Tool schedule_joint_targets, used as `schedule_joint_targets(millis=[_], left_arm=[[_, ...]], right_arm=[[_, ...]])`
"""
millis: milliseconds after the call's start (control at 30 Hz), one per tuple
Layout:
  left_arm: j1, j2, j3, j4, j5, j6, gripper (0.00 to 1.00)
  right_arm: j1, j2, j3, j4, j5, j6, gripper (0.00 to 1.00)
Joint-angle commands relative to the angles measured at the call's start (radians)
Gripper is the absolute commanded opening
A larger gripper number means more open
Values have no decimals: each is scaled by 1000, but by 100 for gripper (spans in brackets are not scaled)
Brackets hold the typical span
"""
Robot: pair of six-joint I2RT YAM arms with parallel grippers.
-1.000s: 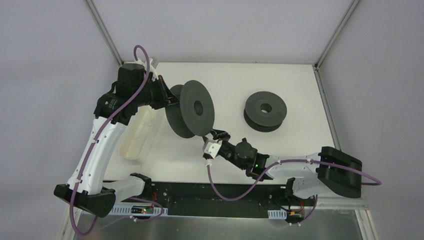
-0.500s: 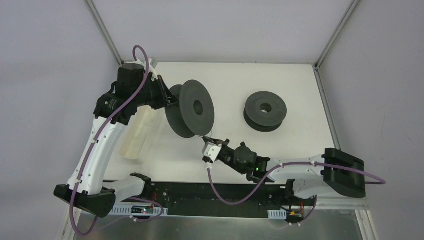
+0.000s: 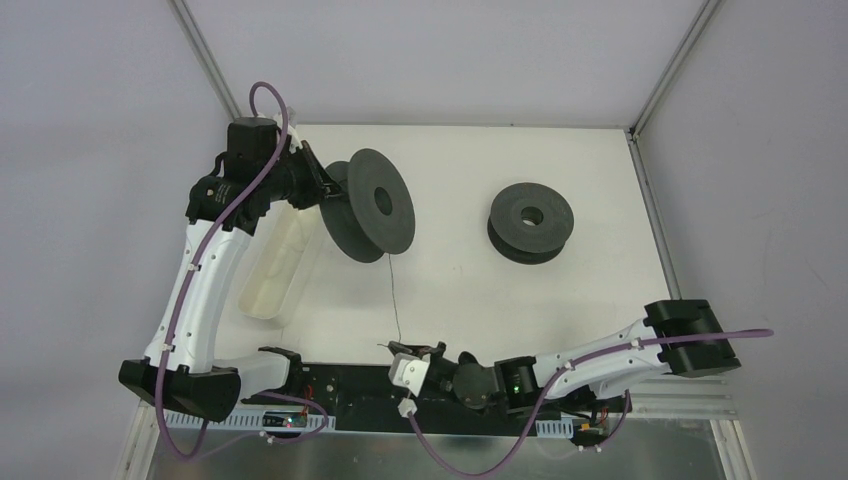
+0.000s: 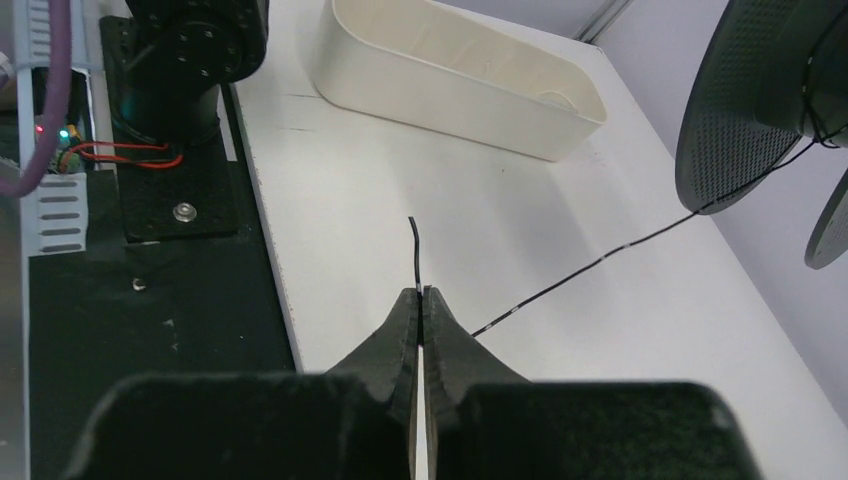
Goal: Wrap the cables
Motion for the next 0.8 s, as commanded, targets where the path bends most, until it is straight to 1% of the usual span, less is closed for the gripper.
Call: schedule_joint_targets(millis=[0,133,367,467,533,600,767], left_arm=[[19,-8,12,86,37,-20,0],[27,-15,-19,104,34,-19,0],[29,-30,-60,115,43,6,0],[27,-60,-117,166,62,39,0],[25,-80,-157,189,58,52,0],[16,-92,-184,192,35,76,0],[-37,-113,-245,194,-56,148,0]], right_arm=[[48,24,103,-5,71,41,0],[58,25,135,-7,56,60,0],[53,4,146,89,150,65,0],[-8,-4,176,121,206,104,0],[-60,-26,192,121,178,152,0],[-105,-56,216,96,111,208,0],[-225,-65,365,-74,-48,333,0]])
